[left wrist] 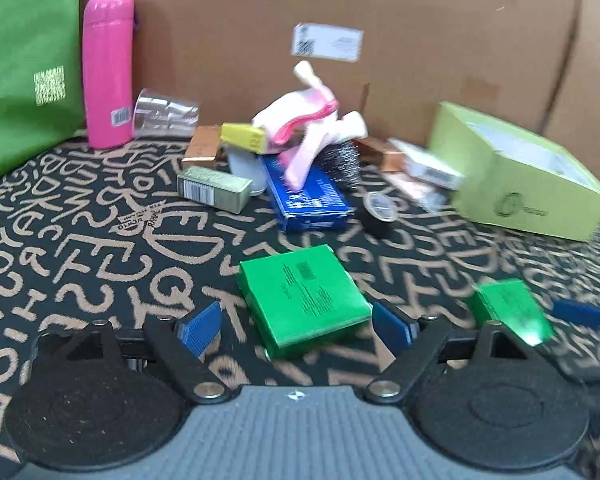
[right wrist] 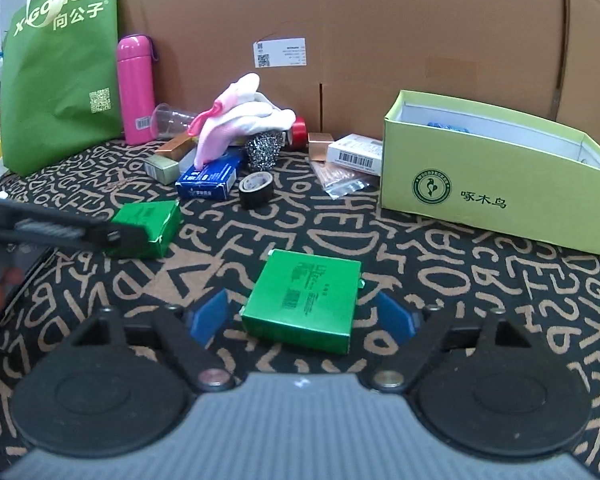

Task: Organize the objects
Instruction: 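Lift both green boxes and carry them toward the lime-green box, then lower both green boxes into the lime-green box and open both grippers, then withdraw both tools from the box back toward the cluttered items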

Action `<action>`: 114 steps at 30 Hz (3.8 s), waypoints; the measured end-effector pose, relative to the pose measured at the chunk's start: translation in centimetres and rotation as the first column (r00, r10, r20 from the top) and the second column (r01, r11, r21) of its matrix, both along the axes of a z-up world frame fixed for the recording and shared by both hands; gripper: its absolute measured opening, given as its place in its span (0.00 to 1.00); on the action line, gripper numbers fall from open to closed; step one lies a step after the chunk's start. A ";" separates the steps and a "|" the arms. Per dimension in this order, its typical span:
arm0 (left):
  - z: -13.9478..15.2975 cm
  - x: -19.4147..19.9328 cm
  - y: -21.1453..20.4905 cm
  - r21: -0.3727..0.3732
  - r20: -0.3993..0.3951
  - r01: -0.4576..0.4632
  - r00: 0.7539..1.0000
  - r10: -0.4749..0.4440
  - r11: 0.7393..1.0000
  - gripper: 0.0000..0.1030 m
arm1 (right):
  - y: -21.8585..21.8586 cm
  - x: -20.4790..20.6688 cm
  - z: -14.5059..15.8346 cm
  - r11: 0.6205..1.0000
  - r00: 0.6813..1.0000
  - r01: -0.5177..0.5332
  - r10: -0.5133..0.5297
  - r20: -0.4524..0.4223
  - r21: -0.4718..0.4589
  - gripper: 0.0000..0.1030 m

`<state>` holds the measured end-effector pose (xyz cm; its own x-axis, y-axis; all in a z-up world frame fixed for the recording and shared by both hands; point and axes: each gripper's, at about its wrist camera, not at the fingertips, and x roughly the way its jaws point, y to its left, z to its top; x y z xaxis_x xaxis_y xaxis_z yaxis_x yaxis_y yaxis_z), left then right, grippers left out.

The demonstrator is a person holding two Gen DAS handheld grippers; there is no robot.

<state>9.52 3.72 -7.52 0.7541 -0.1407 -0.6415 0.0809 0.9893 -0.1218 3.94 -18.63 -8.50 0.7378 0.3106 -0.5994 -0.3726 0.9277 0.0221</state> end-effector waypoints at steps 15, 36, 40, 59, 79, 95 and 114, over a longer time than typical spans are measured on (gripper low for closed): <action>0.0 -0.7 -2.9 0.055 -0.013 0.224 0.975 -0.224 0.973 0.81 | 0.8 1.5 -1.3 0.999 0.998 0.040 -0.041 -0.040 -0.020 0.71; 0.0 1.2 -4.0 0.014 -0.027 0.205 0.978 -0.205 0.979 0.70 | 0.6 1.9 -1.6 0.998 0.997 0.062 -0.062 -0.037 -0.002 0.70; -0.3 0.8 -4.5 0.051 -0.001 0.222 0.975 -0.222 0.974 0.68 | 0.5 2.0 -1.6 0.998 0.998 0.056 -0.056 -0.032 0.000 0.63; 9.5 2.0 -9.1 -0.037 0.208 0.437 0.883 -0.420 0.899 0.64 | -6.3 1.2 7.1 0.985 0.962 0.164 -0.170 0.215 0.044 0.61; 7.7 16.5 -21.4 -0.023 0.094 0.432 0.899 -0.429 0.901 0.64 | -15.3 15.9 6.1 0.940 0.925 0.340 -0.330 0.189 -0.020 0.61; 8.4 13.6 -19.3 -0.039 0.208 0.385 0.906 -0.369 0.922 0.90 | -16.5 13.0 5.9 0.930 0.897 0.367 -0.362 0.254 0.028 1.00; 6.7 -3.5 -13.2 -0.054 0.188 0.483 0.865 -0.466 0.874 0.94 | -14.1 -10.1 9.1 0.923 0.873 0.347 -0.383 0.302 0.169 1.00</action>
<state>6.05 -9.50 -0.84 0.6735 -0.5623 -0.4798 0.5645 0.8103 -0.1572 -6.13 -32.69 0.58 0.9574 0.0296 -0.2872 -0.0113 0.9978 0.0651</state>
